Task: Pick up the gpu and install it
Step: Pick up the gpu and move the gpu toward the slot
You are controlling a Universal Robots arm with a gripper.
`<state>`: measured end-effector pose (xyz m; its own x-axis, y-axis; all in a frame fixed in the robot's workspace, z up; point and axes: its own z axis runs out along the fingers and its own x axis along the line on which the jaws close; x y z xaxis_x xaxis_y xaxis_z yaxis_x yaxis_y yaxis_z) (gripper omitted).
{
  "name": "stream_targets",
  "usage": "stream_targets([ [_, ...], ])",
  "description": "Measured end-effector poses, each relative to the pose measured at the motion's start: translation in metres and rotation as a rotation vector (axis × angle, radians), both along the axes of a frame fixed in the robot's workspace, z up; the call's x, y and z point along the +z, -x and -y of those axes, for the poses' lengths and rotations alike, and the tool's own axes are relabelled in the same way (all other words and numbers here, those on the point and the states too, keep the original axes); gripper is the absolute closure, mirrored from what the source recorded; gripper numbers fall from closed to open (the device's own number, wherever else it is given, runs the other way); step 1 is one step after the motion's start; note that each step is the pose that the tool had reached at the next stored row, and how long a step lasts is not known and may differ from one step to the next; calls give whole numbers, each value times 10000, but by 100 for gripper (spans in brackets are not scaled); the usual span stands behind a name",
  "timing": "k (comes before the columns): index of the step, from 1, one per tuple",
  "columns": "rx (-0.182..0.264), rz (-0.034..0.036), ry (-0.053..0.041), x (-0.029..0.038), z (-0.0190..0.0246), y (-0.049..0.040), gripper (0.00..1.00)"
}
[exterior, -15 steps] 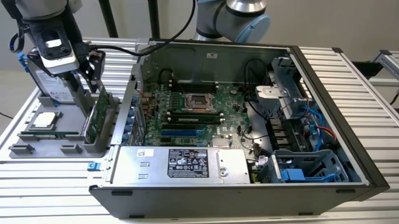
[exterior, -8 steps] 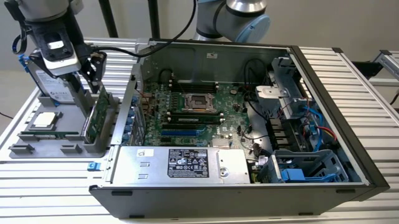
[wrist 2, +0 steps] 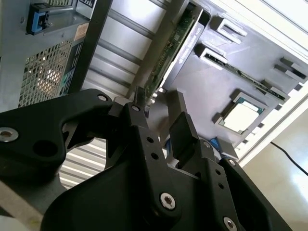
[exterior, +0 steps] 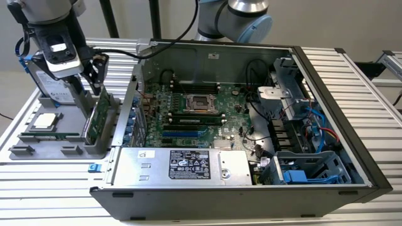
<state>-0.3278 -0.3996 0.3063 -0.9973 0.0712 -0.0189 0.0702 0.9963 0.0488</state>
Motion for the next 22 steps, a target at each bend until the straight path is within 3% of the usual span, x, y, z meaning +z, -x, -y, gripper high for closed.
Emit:
stream_targets([
  [22,0,0,0,-68,0,-19,0],
])
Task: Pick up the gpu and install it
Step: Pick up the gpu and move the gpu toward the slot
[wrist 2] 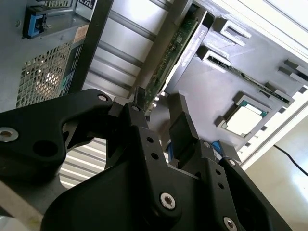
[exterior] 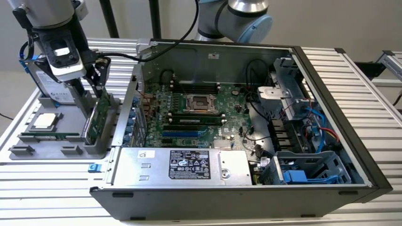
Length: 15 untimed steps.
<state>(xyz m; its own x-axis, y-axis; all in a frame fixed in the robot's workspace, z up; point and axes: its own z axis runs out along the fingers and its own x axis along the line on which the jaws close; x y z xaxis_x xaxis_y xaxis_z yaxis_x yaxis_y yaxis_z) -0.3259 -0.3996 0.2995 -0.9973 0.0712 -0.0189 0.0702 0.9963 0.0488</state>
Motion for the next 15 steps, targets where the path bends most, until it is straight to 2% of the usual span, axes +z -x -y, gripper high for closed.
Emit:
stream_targets([
  [6,0,0,0,-13,0,0,0],
  [15,1,0,0,-73,0,0,0],
])
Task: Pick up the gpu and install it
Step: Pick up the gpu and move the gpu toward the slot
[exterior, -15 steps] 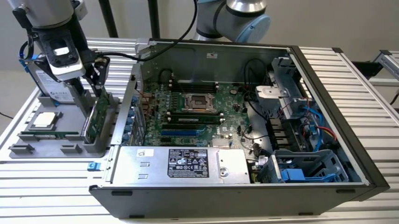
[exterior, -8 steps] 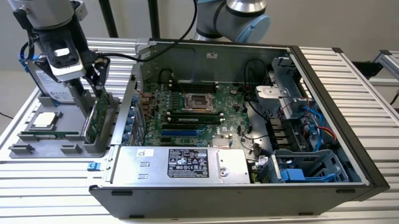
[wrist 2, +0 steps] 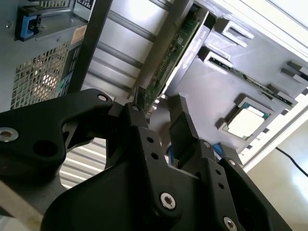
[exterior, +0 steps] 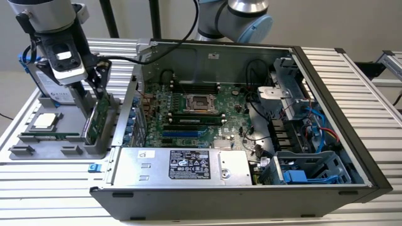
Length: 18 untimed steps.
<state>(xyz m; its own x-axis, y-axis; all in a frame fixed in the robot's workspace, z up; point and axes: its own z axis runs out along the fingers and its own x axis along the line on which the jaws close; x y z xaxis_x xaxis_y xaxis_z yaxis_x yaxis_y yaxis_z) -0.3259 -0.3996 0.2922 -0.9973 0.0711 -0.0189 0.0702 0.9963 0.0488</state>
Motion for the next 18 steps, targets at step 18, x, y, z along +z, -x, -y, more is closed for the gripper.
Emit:
stream_targets([
  [18,-1,0,1,-129,0,0,0],
])
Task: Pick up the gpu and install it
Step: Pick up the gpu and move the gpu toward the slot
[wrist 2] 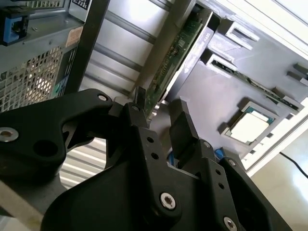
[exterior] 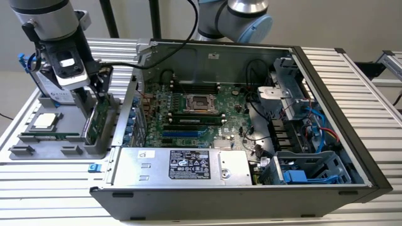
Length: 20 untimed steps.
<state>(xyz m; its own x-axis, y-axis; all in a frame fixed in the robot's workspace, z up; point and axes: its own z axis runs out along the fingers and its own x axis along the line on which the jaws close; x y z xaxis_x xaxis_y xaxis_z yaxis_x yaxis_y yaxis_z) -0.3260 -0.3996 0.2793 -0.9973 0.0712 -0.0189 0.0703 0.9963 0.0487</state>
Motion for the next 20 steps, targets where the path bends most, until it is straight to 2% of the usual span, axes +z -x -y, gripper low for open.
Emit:
stream_targets([
  [20,1,0,1,-97,0,1,0],
])
